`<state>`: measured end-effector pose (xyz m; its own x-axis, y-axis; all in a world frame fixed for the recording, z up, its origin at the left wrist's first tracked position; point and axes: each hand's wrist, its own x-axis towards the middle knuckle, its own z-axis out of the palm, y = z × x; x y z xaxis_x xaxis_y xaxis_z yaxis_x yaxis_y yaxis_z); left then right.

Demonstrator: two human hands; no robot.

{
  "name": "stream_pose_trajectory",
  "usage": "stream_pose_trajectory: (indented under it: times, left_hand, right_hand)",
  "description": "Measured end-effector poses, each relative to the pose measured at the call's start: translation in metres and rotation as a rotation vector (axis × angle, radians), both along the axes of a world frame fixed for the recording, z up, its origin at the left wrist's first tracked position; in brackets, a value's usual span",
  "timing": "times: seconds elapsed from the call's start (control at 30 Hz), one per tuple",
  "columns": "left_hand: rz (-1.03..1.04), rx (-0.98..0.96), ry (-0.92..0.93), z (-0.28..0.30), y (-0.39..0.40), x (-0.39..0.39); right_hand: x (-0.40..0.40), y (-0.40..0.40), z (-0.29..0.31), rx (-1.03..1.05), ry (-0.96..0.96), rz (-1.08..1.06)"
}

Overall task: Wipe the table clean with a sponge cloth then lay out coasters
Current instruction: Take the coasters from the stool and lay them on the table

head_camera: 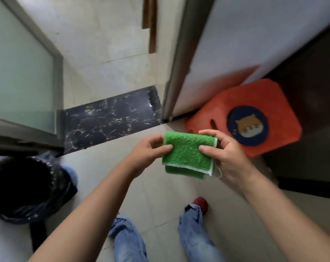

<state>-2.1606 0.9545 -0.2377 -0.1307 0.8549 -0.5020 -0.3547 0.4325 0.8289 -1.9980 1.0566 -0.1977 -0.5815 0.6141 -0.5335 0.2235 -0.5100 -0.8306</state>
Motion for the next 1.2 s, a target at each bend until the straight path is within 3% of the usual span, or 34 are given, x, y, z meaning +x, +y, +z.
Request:
stream_pose_trajectory:
  times: [0.23, 0.43, 0.53, 0.8, 1.13, 1.2]
  left_hand:
    - [-0.062, -0.283, 0.145, 0.005, 0.127, 0.105]
    - [-0.194, -0.417, 0.597, -0.018, 0.236, 0.154]
    - [-0.350, -0.387, 0.808, -0.026, 0.284, 0.163]
    - [-0.688, -0.248, 1.005, -0.059, 0.412, 0.175]
    - [-0.874, -0.137, 1.123, -0.107, 0.470, 0.176]
    - [-0.869, -0.135, 1.104, -0.110, 0.466, 0.175]
  right_hand:
    - [0.105, 0.095, -0.017, -0.133, -0.227, -0.285]
    - [0.151, 0.168, -0.050, -0.042, -0.430, -0.283]
    - [0.156, 0.197, -0.060, -0.145, -0.400, -0.384]
    - [0.155, 0.278, -0.103, -0.323, -0.378, -0.657]
    - [0.165, 0.321, -0.154, -0.137, -0.572, -0.615]
    - [0.169, 0.318, -0.159, -0.026, -0.729, -0.506]
